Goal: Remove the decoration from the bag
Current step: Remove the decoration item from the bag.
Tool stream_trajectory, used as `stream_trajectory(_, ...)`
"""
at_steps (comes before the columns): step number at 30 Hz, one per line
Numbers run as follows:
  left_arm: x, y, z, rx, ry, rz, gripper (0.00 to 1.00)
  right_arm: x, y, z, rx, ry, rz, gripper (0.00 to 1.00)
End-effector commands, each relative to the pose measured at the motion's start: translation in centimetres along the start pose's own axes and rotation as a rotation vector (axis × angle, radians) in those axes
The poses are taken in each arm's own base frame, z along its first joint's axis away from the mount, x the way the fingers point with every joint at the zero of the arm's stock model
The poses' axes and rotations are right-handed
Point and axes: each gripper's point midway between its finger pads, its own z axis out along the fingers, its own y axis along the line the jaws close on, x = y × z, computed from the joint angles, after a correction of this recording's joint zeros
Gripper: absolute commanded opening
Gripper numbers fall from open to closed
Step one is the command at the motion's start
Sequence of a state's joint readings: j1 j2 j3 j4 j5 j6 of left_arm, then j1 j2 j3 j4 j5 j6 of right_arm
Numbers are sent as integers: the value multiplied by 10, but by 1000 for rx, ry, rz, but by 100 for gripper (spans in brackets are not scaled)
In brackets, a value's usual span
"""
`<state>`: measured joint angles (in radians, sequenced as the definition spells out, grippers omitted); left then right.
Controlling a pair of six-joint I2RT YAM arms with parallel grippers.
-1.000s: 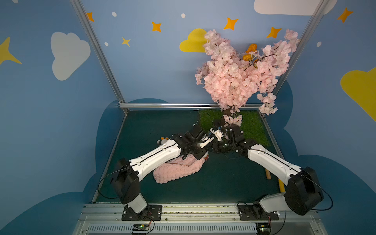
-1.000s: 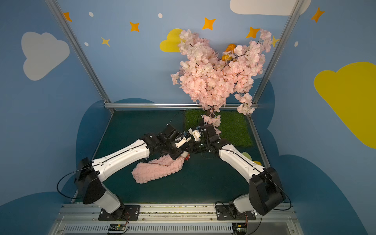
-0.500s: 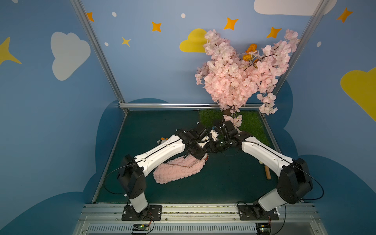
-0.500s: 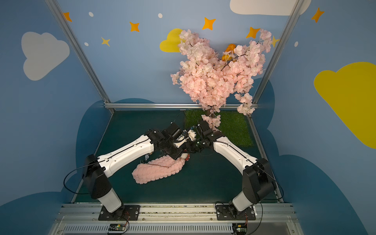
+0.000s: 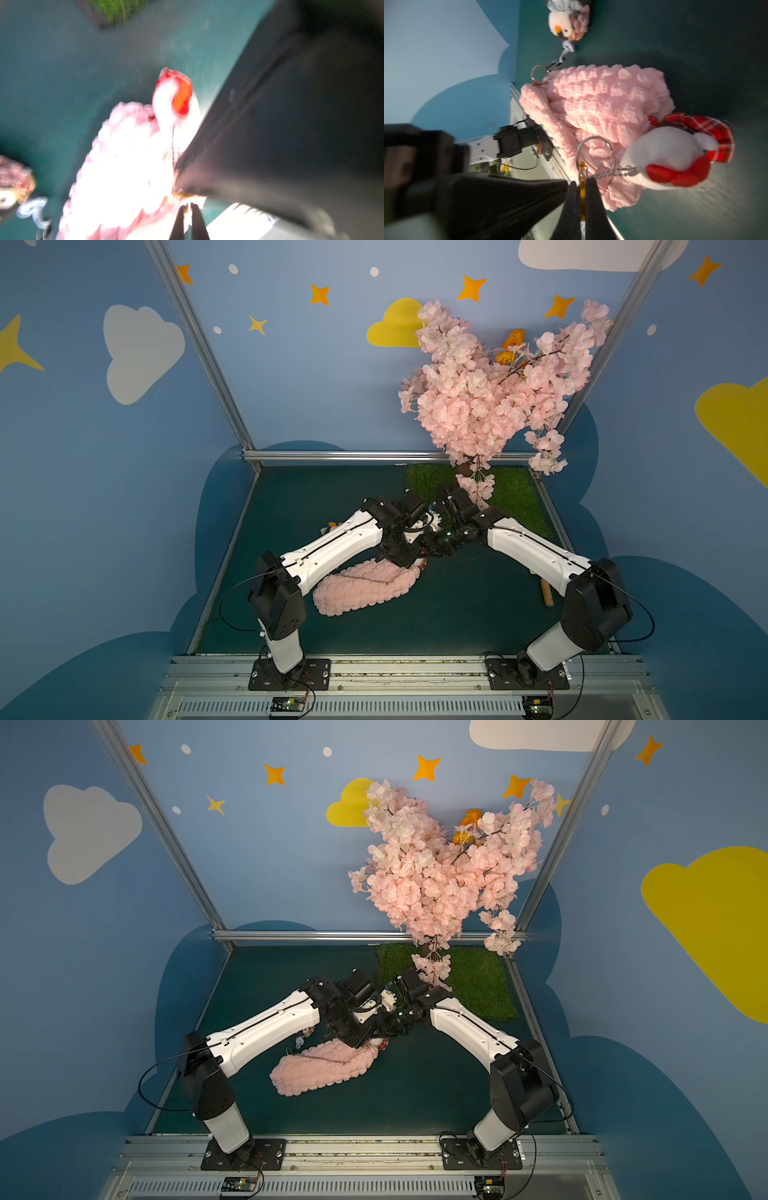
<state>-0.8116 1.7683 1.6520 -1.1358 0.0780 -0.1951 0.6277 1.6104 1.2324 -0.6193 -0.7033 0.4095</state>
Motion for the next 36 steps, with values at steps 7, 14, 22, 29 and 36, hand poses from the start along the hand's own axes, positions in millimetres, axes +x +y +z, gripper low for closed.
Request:
stream_trajectory(7, -14, 1, -6, -3, -54, 9, 3, 27, -8, 21, 36, 130, 4, 0)
stream_trajectory(14, -12, 6, -8, 19, -57, -33, 5, 28, -4, 19, 25, 129, 4, 0)
stream_trajectory(22, -10, 2, -16, 169, -178, -168, 29, 19, 3, 11, -10, 72, 13, 0)
stream_trajectory(29, 4, -10, -11, 280, -264, -68, 44, 24, 1, 14, -29, 98, 42, 0)
stream_trajectory(36, 10, -14, -1, 314, -286, -13, 51, 34, -3, 16, -16, 141, 57, 0)
